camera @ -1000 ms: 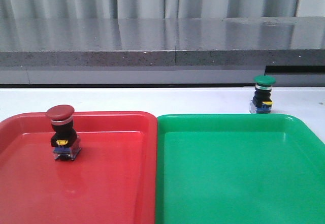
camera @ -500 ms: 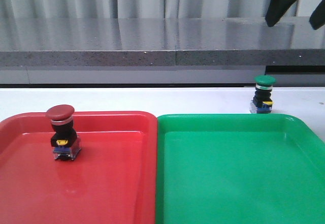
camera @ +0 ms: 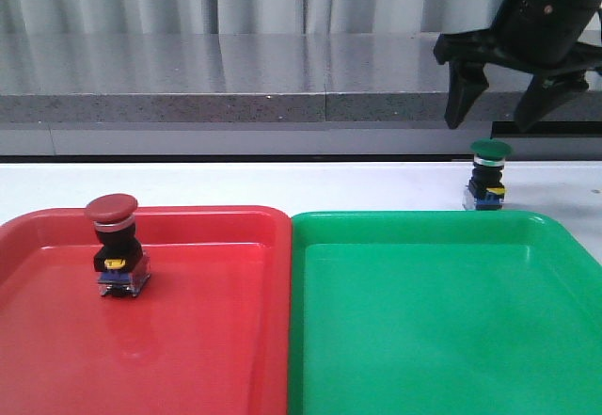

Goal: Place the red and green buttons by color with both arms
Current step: 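Lower the right gripper over the green-capped button and close on it, then lift the green button with the right gripper and carry it over the green tray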

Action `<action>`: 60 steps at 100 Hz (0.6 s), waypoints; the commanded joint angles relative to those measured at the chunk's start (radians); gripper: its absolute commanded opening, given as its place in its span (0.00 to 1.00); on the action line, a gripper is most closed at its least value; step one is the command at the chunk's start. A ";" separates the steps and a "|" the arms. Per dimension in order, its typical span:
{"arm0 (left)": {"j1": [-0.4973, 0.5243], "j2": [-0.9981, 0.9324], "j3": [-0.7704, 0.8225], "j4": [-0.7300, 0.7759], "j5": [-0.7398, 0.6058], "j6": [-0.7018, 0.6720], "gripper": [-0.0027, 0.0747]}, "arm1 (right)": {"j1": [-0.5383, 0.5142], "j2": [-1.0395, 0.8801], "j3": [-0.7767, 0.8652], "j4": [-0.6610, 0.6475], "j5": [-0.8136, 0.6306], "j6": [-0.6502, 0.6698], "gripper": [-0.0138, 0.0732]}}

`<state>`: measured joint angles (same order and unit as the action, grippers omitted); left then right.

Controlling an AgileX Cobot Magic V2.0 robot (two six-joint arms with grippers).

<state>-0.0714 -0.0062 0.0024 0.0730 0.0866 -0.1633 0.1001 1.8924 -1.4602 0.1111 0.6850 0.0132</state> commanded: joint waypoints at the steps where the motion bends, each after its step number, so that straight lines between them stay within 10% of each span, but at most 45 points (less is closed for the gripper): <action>1: -0.008 -0.031 0.041 0.000 -0.079 -0.007 0.01 | -0.001 -0.023 -0.036 0.004 -0.037 -0.013 0.83; 60: -0.008 -0.031 0.041 0.000 -0.079 -0.007 0.01 | -0.001 -0.002 -0.044 0.004 0.003 -0.013 0.48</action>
<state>-0.0714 -0.0062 0.0024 0.0730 0.0866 -0.1633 0.1001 1.9618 -1.4625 0.1111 0.6929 0.0124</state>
